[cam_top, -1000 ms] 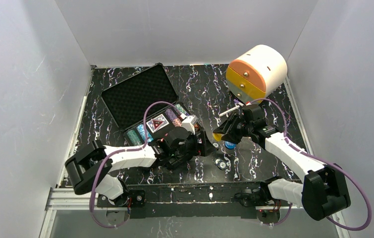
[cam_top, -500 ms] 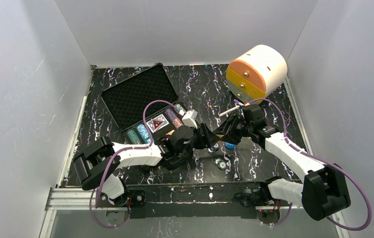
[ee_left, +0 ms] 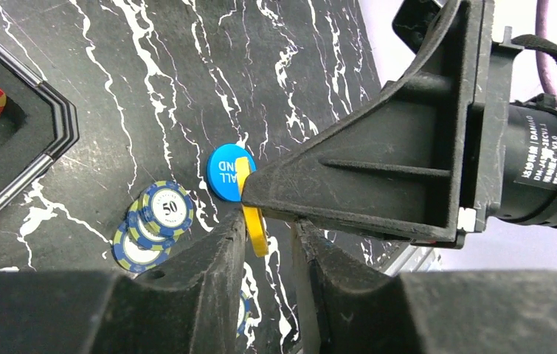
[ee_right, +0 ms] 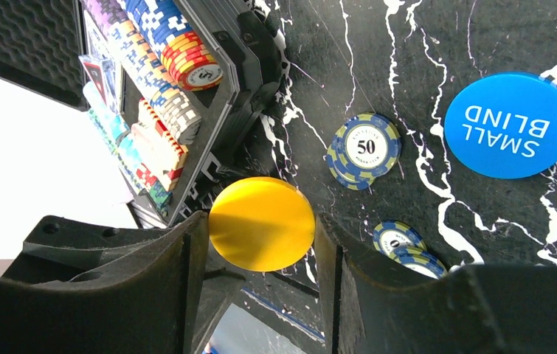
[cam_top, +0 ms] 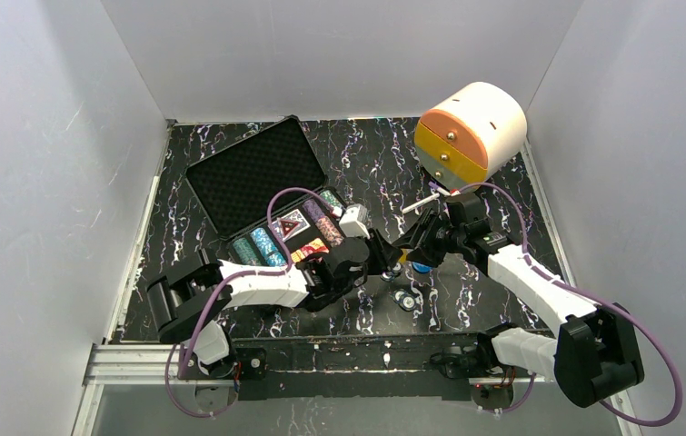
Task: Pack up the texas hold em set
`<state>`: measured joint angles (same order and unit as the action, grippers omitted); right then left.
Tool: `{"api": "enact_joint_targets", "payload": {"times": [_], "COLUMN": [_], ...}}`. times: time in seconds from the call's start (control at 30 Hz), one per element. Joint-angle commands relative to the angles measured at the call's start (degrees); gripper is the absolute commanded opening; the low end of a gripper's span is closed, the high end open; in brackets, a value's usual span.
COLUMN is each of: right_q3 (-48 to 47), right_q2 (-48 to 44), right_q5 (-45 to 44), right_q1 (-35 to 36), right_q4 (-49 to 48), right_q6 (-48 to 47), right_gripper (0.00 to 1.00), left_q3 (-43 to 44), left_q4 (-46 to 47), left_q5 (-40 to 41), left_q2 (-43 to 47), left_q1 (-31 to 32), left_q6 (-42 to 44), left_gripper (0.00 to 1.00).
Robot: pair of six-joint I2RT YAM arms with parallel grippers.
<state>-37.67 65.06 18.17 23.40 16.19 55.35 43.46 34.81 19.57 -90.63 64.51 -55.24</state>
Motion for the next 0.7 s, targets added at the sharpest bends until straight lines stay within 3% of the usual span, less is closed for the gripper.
{"api": "enact_joint_targets", "payload": {"times": [0.0, 0.17, 0.3, 0.47, 0.57, 0.67], "right_q3": [-0.4, -0.3, -0.3, -2.6, -3.6, -4.0], "right_q2": [-1.1, -1.2, -1.3, -1.1, -1.7, -2.6], "right_q5": [1.1, 1.3, 1.1, -1.6, -4.7, -5.4], "right_q1": [-0.1, -0.1, 0.0, 0.0, 0.0, 0.0], "right_q4": [0.2, 0.4, 0.5, 3.4, 4.8, 4.5], "right_q6": [-0.2, -0.1, -0.1, -2.7, -3.2, -3.3], "right_gripper": [0.57, 0.57, 0.58, 0.72, 0.8, 0.82], "left_q3": [3.1, 3.6, 4.0, 3.5, 3.6, 3.9], "left_q4": [-0.7, -2.2, -2.2, -5.6, -13.4, -22.9], "left_q5": [6.1, 7.4, 6.8, 8.2, 12.6, 15.9], "left_q2": [-0.3, -0.8, -1.0, 1.2, 4.6, 8.9], "left_q1": [0.6, 0.7, 0.7, 0.7, 0.6, -0.3], "left_q6": [1.4, 1.1, 2.1, 6.0, 9.6, 13.4], "left_gripper": [0.25, 0.16, 0.0, 0.0, 0.0, 0.0]}}
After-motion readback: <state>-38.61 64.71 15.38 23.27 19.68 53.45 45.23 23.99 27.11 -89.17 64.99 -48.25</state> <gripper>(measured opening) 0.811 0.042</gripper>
